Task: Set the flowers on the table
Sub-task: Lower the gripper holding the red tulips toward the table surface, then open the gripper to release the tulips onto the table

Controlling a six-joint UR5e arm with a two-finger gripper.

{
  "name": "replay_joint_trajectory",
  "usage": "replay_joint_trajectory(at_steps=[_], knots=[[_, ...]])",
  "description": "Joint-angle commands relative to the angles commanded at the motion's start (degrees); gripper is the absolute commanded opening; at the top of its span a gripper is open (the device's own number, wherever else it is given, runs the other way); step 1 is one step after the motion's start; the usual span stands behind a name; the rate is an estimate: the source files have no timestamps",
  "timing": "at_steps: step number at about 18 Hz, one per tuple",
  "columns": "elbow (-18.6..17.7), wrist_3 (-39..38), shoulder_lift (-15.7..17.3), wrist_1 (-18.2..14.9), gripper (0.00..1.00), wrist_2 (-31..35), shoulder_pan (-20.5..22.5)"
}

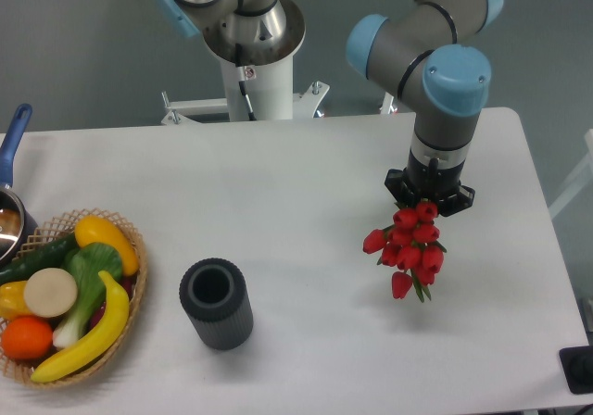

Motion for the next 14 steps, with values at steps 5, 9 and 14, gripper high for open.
replay_joint_trajectory(at_steps=[5,9,14], knots=[[-0.2,-0.1,-0.6,-0.2,0.14,0.0,-0.1],[-0.4,-0.1,-1.8,-0.1,0.25,1.6,-1.5],[-0.8,-0.3,-2.4,0.2,1.00,1.6,-1.7]])
